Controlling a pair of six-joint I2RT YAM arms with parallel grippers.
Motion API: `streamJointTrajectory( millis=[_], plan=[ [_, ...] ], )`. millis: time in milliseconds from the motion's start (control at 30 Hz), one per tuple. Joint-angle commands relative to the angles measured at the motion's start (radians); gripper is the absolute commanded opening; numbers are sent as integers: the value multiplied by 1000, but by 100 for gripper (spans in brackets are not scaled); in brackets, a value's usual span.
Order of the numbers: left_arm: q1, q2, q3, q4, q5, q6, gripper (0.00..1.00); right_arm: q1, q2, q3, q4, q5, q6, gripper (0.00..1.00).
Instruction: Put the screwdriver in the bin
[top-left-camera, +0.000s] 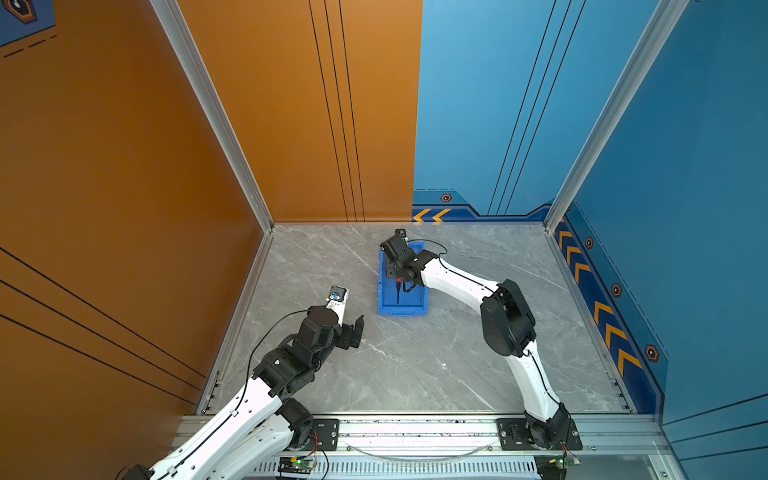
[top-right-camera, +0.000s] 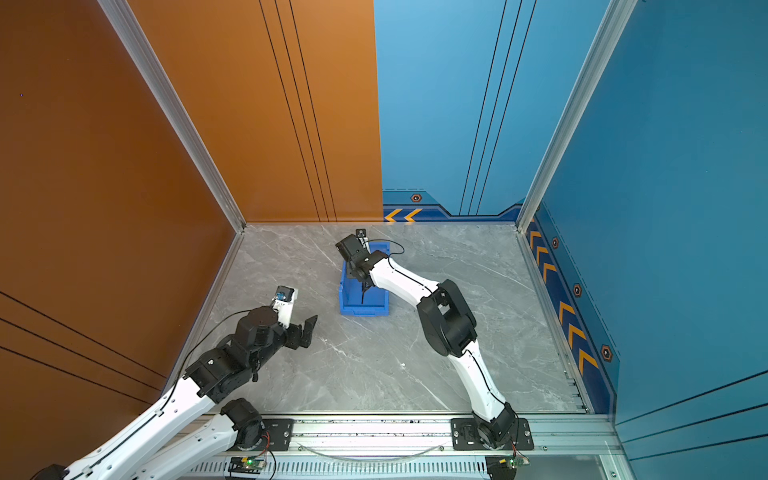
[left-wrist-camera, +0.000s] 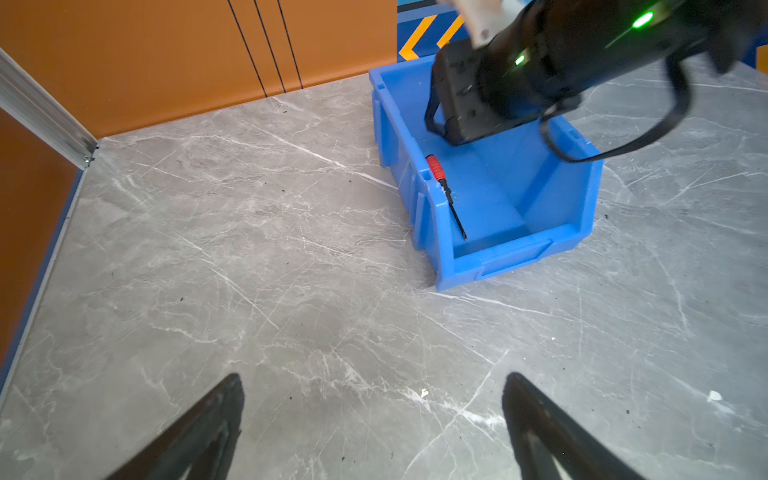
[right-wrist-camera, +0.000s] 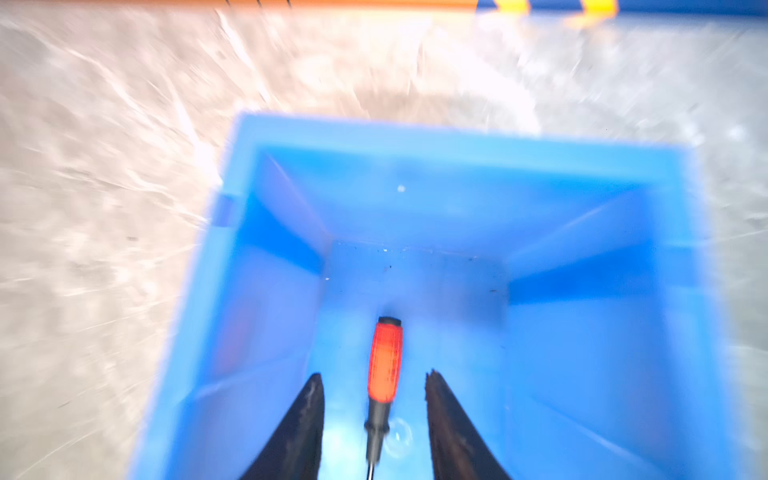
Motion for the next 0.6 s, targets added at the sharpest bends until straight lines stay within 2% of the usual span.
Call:
streamJointTrajectory(
  millis=[0,200,333,367,400,567],
  plan=[
    [19,-21,-1,-20,-93,-37,98,9,-186,-127,45,78,-81,50],
    [85,-23,-34,38,-90,-61,98,10,-527,-450,72,161,-151,71],
    [134,-18,-68,83,-89,-12,98,-17,-749,-674,81,191,-172,86],
    [152,-17,-80,97,-91,5,98,-33,-803,-742,92,192,-173,99],
    [172,-16,-95,113,-98,18,98,-36,-863,-808,106,200,-171,100],
    [310,2,-162,194,-81,43,98,-205,-1142,-1086,170,204,-160,100]
  ],
)
